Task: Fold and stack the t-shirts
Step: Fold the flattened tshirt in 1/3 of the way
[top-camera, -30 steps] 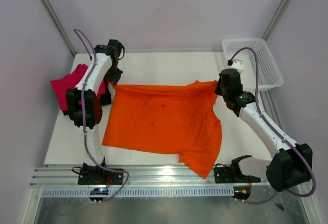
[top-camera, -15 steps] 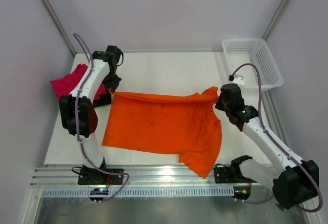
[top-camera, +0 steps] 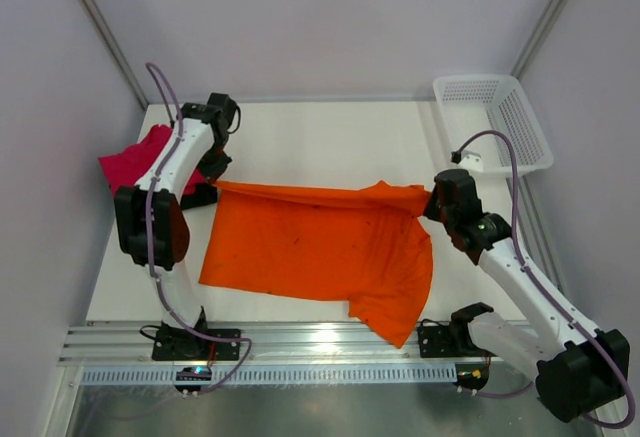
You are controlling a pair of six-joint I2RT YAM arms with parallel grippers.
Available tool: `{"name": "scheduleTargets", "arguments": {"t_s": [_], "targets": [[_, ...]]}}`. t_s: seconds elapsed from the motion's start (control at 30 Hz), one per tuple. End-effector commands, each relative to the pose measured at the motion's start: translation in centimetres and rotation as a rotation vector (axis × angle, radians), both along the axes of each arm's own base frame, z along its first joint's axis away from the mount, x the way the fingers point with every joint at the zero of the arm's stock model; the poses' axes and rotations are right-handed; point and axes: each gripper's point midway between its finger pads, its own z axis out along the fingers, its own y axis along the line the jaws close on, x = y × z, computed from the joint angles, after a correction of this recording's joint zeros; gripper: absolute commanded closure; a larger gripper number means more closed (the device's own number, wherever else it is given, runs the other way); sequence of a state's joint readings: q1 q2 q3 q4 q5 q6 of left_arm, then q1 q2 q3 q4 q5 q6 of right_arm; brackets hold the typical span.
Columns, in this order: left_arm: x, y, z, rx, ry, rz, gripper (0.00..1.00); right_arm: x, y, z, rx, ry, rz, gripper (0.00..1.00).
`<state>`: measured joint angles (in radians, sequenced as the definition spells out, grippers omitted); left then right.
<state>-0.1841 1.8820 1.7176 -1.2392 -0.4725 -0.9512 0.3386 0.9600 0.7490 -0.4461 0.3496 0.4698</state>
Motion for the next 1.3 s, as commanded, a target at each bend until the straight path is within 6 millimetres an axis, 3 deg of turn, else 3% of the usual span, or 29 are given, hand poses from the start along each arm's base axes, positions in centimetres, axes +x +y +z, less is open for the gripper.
{"name": "scheduleTargets", "arguments": {"t_s": [0.0,0.23,0.83,1.27], "targets": [[-0.7,1.4,2.0,0.066,-0.031,-0.002,1.00,-0.2,-0.4,0.5,-0.009,-0.024,-0.015,0.97],[-2.8,0.9,-0.2,0.024,0.016,0.010,1.00,-0.6,-0.2,-0.2,-0.002,-0.006,0.004,0.97],[-7.6,0.5,-3.2,-0.035,0.089,0.050,1.00,-2.2,0.6,-1.1,0.046,0.016,0.035,0.97],[-8.1,0.5,-5.3,-0.032,0.150,0.046,1.00,-2.4,0.9,-1.5,0.059,0.029,0.045,0.97]]}}
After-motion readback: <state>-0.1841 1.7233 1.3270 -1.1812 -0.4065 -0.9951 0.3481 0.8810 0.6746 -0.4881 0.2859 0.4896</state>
